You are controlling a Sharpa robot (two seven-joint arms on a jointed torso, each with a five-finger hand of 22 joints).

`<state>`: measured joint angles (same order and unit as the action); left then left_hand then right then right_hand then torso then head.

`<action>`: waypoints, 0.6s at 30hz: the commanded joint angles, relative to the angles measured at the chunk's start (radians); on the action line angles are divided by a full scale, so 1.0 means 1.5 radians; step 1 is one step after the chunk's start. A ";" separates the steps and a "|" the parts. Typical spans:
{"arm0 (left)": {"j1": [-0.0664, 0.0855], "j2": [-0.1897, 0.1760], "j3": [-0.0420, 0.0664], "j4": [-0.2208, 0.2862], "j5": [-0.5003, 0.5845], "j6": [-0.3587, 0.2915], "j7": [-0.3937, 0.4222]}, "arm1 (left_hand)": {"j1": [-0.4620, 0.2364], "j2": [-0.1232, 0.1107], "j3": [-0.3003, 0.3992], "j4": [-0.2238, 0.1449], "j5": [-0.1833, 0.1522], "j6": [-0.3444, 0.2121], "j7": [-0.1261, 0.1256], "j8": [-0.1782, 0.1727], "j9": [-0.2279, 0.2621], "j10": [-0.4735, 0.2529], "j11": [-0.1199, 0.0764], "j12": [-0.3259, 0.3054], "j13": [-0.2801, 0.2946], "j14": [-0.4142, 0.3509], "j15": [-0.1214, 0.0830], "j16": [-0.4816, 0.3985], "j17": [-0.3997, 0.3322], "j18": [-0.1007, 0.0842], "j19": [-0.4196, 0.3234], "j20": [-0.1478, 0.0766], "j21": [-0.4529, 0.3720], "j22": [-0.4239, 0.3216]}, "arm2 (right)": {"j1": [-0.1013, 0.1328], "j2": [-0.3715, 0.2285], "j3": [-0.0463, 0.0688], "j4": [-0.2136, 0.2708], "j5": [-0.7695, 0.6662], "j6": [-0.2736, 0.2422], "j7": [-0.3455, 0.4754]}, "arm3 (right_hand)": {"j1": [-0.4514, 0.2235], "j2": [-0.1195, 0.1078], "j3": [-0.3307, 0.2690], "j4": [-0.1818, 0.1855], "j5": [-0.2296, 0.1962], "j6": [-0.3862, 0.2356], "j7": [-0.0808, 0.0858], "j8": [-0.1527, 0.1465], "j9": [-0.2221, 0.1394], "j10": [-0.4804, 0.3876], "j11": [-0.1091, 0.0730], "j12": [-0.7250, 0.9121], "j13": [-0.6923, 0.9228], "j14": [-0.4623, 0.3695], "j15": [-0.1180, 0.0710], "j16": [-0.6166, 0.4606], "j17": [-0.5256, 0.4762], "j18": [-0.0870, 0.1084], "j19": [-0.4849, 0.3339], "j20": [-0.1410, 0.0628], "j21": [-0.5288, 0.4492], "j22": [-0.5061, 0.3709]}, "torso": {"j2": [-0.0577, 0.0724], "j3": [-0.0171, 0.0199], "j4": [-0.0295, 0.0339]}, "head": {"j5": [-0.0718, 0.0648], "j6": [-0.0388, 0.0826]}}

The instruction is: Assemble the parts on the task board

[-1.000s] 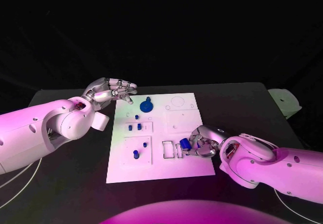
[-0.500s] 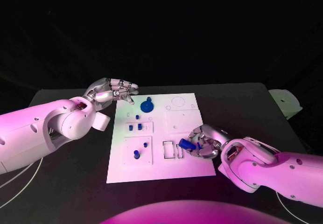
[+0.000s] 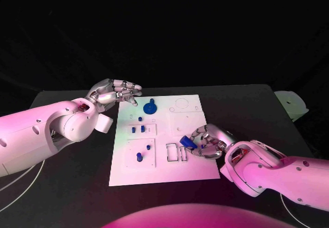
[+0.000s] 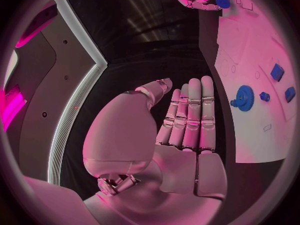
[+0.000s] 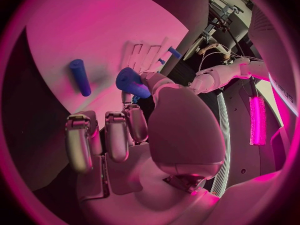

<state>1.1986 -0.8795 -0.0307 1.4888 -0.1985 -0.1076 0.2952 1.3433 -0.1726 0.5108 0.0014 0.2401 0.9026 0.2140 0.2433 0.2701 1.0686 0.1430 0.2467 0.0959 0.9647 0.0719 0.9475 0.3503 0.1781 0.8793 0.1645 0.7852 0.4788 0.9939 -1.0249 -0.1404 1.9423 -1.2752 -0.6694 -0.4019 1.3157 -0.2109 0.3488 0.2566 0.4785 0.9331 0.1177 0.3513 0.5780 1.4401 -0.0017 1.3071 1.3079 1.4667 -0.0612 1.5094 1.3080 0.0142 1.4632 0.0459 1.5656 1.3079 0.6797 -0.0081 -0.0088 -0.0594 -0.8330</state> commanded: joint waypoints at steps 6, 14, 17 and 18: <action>0.000 0.003 0.000 0.002 -0.003 0.010 0.014 | 0.006 0.003 0.004 -0.002 0.004 -0.004 0.001 -0.003 -0.001 -0.004 -0.001 0.001 0.001 -0.004 -0.001 0.001 0.000 0.004 0.004 -0.001 -0.001 -0.001 | 0.000 0.024 0.000 -0.008 0.026 0.067 0.016 | -0.039 0.004 0.012 0.020 -0.061 0.030 -0.025 0.017 0.021 0.002 0.002 -0.004 0.050 0.051 -0.003 0.004 0.082 -0.009 0.072 -0.004 0.003 0.175 | 0.000 -0.0014 0.0010 | 0.000 -0.002; 0.000 0.003 0.000 0.002 -0.003 0.009 0.013 | 0.008 0.004 0.005 -0.004 0.004 -0.005 0.001 -0.003 -0.001 -0.004 -0.001 0.001 0.001 -0.004 -0.001 0.001 0.000 0.004 0.004 -0.002 0.000 0.000 | 0.000 0.050 0.000 -0.017 0.027 0.110 0.010 | -0.047 0.003 0.010 0.020 -0.077 0.030 -0.025 0.017 0.023 0.004 0.002 -0.002 0.052 0.052 -0.003 0.006 0.087 -0.009 0.072 -0.004 0.003 0.175 | 0.000 -0.0024 0.0011 | -0.001 -0.004; 0.000 0.002 0.000 0.003 -0.003 0.009 0.013 | 0.008 0.004 0.005 -0.004 0.004 -0.005 0.001 -0.003 -0.001 -0.004 -0.001 0.001 0.001 -0.004 -0.001 0.001 0.000 0.004 0.004 -0.002 0.000 0.000 | 0.000 0.056 0.000 -0.018 0.024 0.115 0.005 | -0.048 0.003 0.010 0.020 -0.078 0.030 -0.025 0.018 0.023 0.004 0.002 -0.002 0.052 0.053 -0.003 0.006 0.088 -0.009 0.072 -0.004 0.003 0.175 | 0.001 -0.0029 0.0012 | 0.000 -0.004; 0.000 0.002 0.000 0.003 -0.003 0.009 0.013 | 0.008 0.004 0.005 -0.004 0.004 -0.005 0.001 -0.003 -0.001 -0.004 -0.001 0.001 0.001 -0.004 -0.001 0.001 0.000 0.004 0.004 -0.002 0.000 0.000 | 0.000 0.056 0.000 -0.019 0.024 0.115 0.005 | -0.048 0.003 0.010 0.020 -0.078 0.030 -0.025 0.018 0.023 0.004 0.002 -0.002 0.052 0.053 -0.003 0.006 0.088 -0.009 0.072 -0.004 0.003 0.175 | 0.001 -0.0029 0.0012 | 0.000 -0.004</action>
<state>1.1986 -0.8782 -0.0309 1.4898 -0.2003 -0.1074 0.3002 1.3489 -0.1670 0.5136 -0.0015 0.2401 0.9026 0.2140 0.2433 0.2701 1.0686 0.1430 0.2467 0.0957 0.9647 0.0719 0.9475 0.3501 0.1781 0.8792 0.1645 0.7852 0.4789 0.9943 -0.9429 -0.1400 1.9158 -1.2384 -0.5533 -0.3912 1.2512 -0.2043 0.3654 0.2842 0.3634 0.9367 0.1213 0.3528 0.5803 1.4401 -0.0017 1.3069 1.3077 1.4666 -0.0611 1.5138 1.3078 0.0142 1.4662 0.0429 1.5655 1.3076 0.6798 -0.0116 -0.0069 -0.0606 -0.8395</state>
